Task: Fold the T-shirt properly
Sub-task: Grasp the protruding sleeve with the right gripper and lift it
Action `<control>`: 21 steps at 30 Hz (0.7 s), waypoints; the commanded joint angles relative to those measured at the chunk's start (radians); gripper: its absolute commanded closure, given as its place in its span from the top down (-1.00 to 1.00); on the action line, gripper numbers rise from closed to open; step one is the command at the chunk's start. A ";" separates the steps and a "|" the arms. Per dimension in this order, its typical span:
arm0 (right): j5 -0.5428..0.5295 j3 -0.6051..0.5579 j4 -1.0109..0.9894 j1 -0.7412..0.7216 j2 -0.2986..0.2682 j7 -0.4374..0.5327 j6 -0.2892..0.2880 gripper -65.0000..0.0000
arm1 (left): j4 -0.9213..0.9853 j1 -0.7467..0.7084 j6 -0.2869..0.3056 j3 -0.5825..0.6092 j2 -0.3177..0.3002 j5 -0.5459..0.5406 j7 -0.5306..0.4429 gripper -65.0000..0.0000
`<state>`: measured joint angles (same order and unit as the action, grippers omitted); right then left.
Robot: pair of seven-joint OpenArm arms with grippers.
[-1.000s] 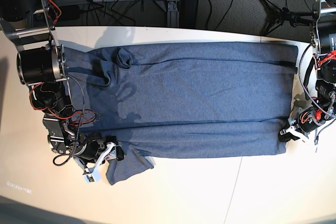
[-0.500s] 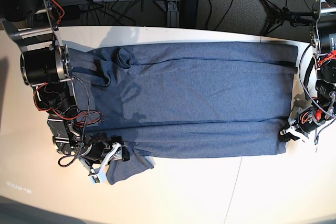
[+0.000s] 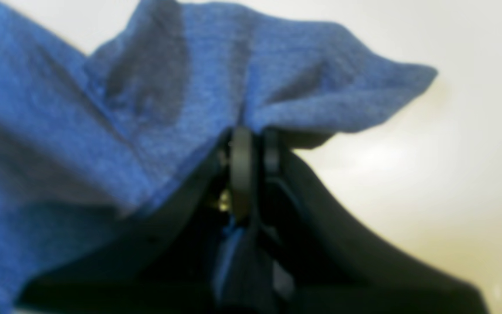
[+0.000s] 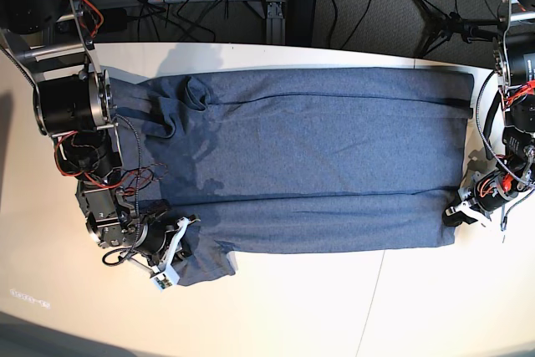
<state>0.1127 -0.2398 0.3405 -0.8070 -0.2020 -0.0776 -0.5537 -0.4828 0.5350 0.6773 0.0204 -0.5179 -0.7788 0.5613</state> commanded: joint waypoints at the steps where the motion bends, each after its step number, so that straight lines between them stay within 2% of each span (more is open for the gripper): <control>1: 0.029 0.003 0.010 -0.029 -0.006 -0.004 -0.006 -1.00 | -0.016 0.030 0.021 -0.003 -0.017 -0.013 -0.008 -1.00; 9: 0.048 0.003 0.013 -0.026 -0.006 0.026 -0.003 -1.00 | -0.016 0.030 0.021 -0.003 -0.017 -0.004 -0.027 -1.00; 14: 0.047 0.003 0.042 -0.026 -0.006 0.025 -0.004 -1.00 | -0.022 0.029 0.021 -0.003 -0.018 0.079 -0.072 -1.00; 17: 0.011 0.003 0.086 -0.026 -0.012 0.024 -0.005 -1.00 | -0.043 0.029 0.021 -0.003 -0.019 0.124 -0.091 -1.00; 21: -0.031 0.003 0.173 -0.009 -0.017 -0.033 -0.011 -1.00 | -0.097 0.024 0.021 -0.003 -0.038 0.129 -0.094 -1.00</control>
<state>0.0933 -0.2405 0.4988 -0.7837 -0.2134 -0.1318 -0.5549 -0.5613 0.5285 0.6785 0.0212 -0.5301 -0.6373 0.4931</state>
